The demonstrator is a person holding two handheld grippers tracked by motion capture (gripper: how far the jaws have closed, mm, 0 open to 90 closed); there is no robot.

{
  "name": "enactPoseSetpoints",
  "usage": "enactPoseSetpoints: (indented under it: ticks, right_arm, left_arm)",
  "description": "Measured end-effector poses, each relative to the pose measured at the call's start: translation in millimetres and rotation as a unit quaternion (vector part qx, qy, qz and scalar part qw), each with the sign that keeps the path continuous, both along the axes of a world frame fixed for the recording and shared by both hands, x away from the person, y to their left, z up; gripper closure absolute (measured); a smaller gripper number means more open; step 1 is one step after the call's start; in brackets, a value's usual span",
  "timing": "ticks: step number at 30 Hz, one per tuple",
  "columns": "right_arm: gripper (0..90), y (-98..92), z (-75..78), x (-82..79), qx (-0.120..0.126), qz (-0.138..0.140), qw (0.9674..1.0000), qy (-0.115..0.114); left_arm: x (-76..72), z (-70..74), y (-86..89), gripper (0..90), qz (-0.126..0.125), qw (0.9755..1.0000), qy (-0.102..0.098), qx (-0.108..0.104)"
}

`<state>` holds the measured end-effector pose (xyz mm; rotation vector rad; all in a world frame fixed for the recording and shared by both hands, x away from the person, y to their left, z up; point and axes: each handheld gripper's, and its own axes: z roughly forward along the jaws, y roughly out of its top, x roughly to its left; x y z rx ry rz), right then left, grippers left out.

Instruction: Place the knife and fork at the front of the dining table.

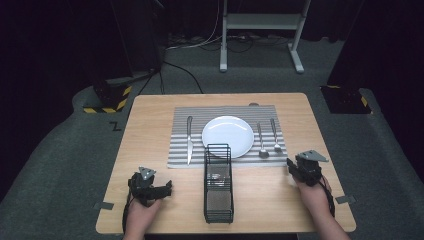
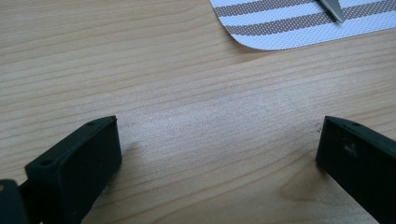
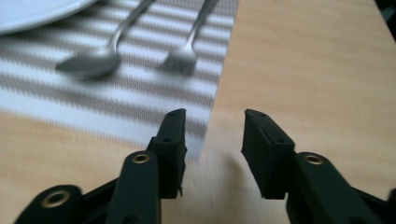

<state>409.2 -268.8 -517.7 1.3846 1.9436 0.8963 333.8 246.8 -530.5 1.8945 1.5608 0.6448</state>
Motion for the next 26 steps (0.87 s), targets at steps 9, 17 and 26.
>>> enactPoseSetpoints:
  ticks: [9,17,26]
  right_arm:
    - [30.6,-26.5,-5.5,-43.7,0.019,0.012,0.9989,0.042]
    - [16.2,-35.6,-6.3,-60.2,0.015,0.03,0.9979,0.055]
    - [15.1,-36.6,-6.3,-62.1,0.013,0.025,0.998,0.056]
  left_arm:
    - [-0.5,0.0,-0.5,0.5,0.002,1.0,0.0,0.0]
    - [-0.4,0.0,-0.4,0.5,0.001,1.0,-0.001,0.0]
    - [-0.4,0.0,-0.4,0.5,0.001,1.0,0.0,0.001]
